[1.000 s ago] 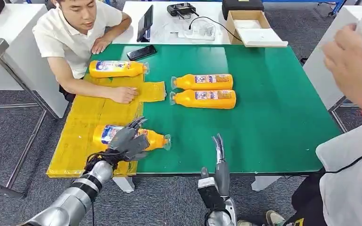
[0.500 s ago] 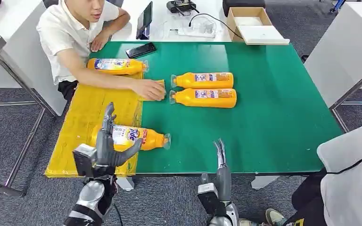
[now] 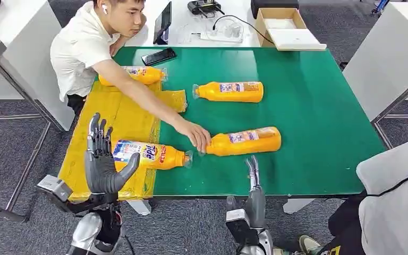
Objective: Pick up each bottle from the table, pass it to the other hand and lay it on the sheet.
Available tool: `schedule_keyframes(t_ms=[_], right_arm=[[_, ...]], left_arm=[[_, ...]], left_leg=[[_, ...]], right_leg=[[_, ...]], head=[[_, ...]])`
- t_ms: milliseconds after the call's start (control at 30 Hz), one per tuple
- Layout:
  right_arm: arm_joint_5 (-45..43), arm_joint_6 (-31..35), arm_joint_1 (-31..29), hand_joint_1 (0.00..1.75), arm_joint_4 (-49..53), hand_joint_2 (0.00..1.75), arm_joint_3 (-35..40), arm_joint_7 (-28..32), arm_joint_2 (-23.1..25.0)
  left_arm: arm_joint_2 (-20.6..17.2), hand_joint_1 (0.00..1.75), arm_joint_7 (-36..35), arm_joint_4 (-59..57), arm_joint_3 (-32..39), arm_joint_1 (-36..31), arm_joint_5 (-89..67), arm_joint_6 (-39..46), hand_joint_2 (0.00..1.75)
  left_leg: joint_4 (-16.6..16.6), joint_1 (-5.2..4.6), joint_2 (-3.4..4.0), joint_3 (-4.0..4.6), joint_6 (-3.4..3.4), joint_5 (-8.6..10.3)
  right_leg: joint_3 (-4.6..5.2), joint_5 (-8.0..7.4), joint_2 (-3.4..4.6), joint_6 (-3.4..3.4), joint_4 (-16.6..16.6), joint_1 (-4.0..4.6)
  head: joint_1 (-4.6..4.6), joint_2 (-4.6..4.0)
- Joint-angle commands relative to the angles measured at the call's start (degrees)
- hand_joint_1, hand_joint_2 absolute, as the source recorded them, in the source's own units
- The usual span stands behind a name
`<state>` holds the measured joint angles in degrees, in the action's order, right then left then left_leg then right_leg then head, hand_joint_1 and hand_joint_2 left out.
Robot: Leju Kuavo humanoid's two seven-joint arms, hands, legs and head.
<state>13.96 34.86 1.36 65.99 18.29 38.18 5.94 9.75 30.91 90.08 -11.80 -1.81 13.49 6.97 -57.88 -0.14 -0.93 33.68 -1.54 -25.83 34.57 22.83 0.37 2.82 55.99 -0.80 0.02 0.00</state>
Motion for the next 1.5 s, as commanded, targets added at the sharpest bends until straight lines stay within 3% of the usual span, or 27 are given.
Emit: schedule_keyframes(t_ms=[33, 233, 467, 733, 1200, 1367, 1500], right_arm=[[26.86, 1.59, -2.97, 0.00, -1.82, 1.75, -8.79, -9.87, -8.89], [34.95, 1.50, -8.53, 0.00, -13.60, 1.75, -12.87, -13.09, -10.65], [44.67, -2.92, -17.53, 0.00, -24.92, 1.75, -8.09, -21.53, -12.31], [45.07, -3.47, -17.93, 0.00, -24.99, 1.75, -7.83, -22.41, -12.44], [47.69, -9.53, -26.26, 0.00, -35.43, 1.75, -5.70, -28.83, -12.87], [47.93, -20.45, -27.26, 0.00, -38.94, 1.75, -4.39, -35.91, -13.33], [47.95, -20.44, -27.19, 0.00, -38.99, 1.75, -4.37, -36.04, -13.40]], left_arm=[[-1.03, 0.00, 1.75, 6.16, -1.65, 7.30, -4.06, 2.70, 1.75], [-1.23, 0.00, 2.85, 7.14, -2.46, 9.07, -4.97, 3.16, 1.75], [-1.21, 0.00, 1.95, 5.57, -5.14, 7.16, -5.86, 2.92, 1.75], [-1.20, 0.00, 1.76, 5.47, -5.15, 7.01, -5.94, 2.95, 1.75], [-1.23, 0.00, -1.28, 2.25, -6.23, 4.69, -5.35, 3.47, 1.75], [-1.41, 0.00, -5.44, 1.55, -6.49, 4.39, -3.53, 0.55, 1.75], [-1.33, 0.00, -5.44, 1.43, -6.51, 4.38, -3.53, 0.58, 1.75]], left_leg=[[0.05, -0.04, 0.03, -0.16, 0.04, -0.07], [0.07, -0.13, 0.04, -0.11, -0.01, -0.05], [0.04, -0.13, 0.14, -0.08, 0.00, -0.04], [0.02, -0.09, 0.12, -0.22, 0.03, -0.11], [0.05, -0.13, 0.06, -0.16, -0.04, 0.00], [0.08, -0.10, 0.02, -0.30, -0.02, -0.01], [0.06, -0.11, 0.15, -0.49, -0.04, -0.01]], right_leg=[[-0.17, 0.08, -0.06, -0.06, -0.04, -0.02], [-0.15, 0.01, -0.02, -0.04, -0.12, -0.09], [-0.08, -0.04, 0.07, -0.03, -0.08, -0.10], [-0.22, 0.05, 0.01, -0.07, -0.05, -0.05], [-0.16, -0.04, -0.01, -0.01, -0.09, -0.10], [-0.32, -0.01, -0.09, -0.03, -0.13, -0.06], [-0.44, -0.04, -0.04, -0.01, -0.15, -0.07]], head=[[0.02, 0.00], [0.00, 0.00], [0.00, 0.00], [0.00, 0.00], [0.00, -0.02], [0.00, -0.02], [0.00, 0.00]])
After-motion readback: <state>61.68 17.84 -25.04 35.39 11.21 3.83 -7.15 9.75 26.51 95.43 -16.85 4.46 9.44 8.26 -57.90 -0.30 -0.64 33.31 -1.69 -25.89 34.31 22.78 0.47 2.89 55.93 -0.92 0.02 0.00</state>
